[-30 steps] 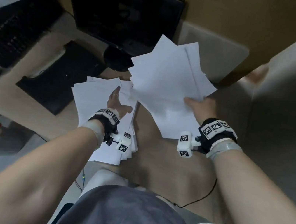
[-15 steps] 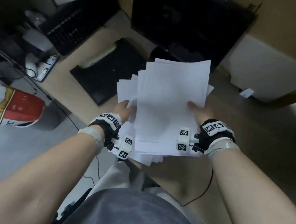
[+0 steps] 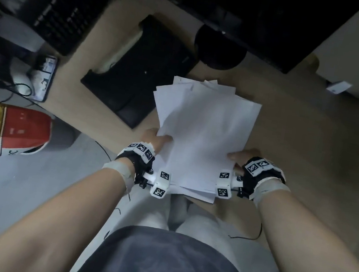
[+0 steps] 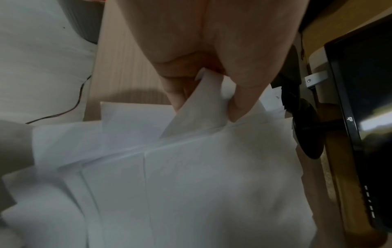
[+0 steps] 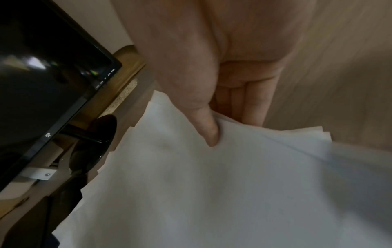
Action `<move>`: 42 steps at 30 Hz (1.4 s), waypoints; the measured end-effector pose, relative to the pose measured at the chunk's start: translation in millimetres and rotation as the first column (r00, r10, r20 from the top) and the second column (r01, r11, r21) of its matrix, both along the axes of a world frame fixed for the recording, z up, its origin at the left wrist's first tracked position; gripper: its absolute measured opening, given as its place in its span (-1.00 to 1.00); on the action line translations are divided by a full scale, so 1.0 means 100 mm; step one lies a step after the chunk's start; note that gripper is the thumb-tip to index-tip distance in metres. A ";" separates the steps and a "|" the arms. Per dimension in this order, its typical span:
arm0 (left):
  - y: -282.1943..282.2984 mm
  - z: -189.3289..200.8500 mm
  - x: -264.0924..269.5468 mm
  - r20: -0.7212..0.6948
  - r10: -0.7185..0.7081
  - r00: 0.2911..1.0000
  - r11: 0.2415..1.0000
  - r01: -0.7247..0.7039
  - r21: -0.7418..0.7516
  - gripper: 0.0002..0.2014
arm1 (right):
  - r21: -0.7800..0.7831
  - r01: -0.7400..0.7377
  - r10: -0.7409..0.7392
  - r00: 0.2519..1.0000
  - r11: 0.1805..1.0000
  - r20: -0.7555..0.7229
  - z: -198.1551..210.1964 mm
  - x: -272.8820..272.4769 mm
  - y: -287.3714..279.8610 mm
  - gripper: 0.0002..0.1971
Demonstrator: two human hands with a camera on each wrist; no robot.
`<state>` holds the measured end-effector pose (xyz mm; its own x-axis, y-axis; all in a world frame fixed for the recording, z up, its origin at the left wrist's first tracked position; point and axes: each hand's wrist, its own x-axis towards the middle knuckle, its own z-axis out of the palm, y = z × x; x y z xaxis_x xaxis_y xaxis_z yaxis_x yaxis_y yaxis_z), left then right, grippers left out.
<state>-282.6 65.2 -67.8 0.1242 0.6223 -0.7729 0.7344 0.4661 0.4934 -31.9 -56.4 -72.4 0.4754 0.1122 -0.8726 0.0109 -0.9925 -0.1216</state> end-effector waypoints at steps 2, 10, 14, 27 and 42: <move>0.03 -0.01 -0.01 0.038 0.081 0.996 0.997 -0.080 -0.007 -0.70 | 0.053 -0.054 0.049 0.994 0.997 0.094 0.01 0.01 0.01 -0.64; -0.17 0.04 -0.10 -0.257 -0.122 0.959 0.964 0.053 -0.262 -0.85 | 0.174 -0.067 0.048 0.993 0.982 0.112 -0.06 0.02 0.03 -0.85; -0.39 -0.03 -0.17 -0.294 -0.079 0.952 0.988 0.037 -0.148 -0.62 | 0.173 -0.213 0.186 0.969 0.962 0.160 -0.11 -0.02 0.02 -0.76; -0.34 0.22 0.27 -0.055 0.113 0.992 0.963 -0.123 -0.241 -0.13 | 0.174 -0.188 0.180 0.982 0.967 0.062 -0.05 -0.23 0.17 -0.09; 0.18 0.04 0.42 -0.111 0.231 0.966 0.916 -0.255 -0.311 -0.26 | 0.051 -0.019 0.016 0.998 0.999 0.067 -0.05 -0.21 0.40 0.22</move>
